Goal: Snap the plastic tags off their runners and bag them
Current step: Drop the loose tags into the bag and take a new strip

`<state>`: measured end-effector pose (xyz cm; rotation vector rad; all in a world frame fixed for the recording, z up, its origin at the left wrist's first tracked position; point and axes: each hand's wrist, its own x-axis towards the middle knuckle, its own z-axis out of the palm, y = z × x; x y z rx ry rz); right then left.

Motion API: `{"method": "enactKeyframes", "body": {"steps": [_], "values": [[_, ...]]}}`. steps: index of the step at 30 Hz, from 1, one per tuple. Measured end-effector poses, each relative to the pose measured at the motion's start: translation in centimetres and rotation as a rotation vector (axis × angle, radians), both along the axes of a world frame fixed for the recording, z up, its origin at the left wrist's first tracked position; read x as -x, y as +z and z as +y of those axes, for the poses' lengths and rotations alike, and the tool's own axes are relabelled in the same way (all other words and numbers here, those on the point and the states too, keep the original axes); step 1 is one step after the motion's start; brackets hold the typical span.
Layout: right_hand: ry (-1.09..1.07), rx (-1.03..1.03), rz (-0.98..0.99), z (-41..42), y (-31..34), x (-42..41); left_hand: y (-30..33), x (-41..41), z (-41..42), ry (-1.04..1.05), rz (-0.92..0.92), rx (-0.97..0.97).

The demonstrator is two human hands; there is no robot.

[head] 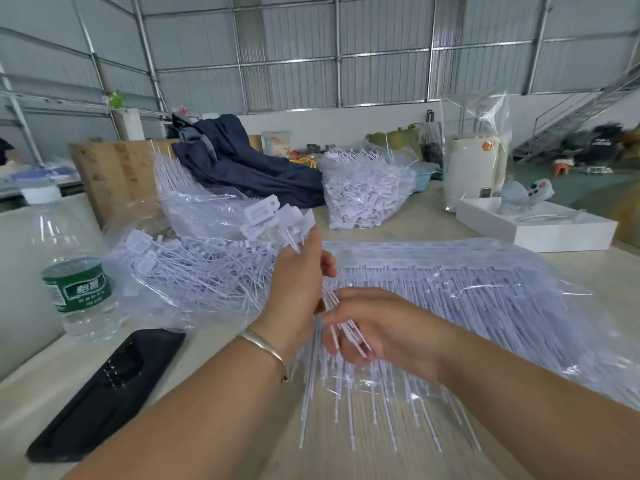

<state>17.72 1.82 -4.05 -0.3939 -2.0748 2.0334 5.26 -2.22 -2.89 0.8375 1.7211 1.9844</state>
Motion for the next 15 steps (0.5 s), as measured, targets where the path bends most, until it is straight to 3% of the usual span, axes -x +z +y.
{"method": "enactKeyframes", "body": {"steps": [4, 6, 10, 15], "values": [[-0.232, -0.139, -0.025, -0.6, 1.0, 2.8, -0.1, 0.1, -1.0, -0.075, 0.162, 0.19], [-0.258, -0.304, -0.055, -0.8, 1.6, 4.3, 0.1, 0.7, -1.2, -0.052, 0.222, 0.235], [-0.118, -0.824, -0.192, -0.7, 2.1, 6.1, 2.4, 4.8, -1.2, 0.049, -0.053, 0.127], [-0.265, -1.015, -0.31, 0.8, 1.9, 6.0, 3.4, 12.3, -2.6, 0.077, -0.01, 0.553]]}}
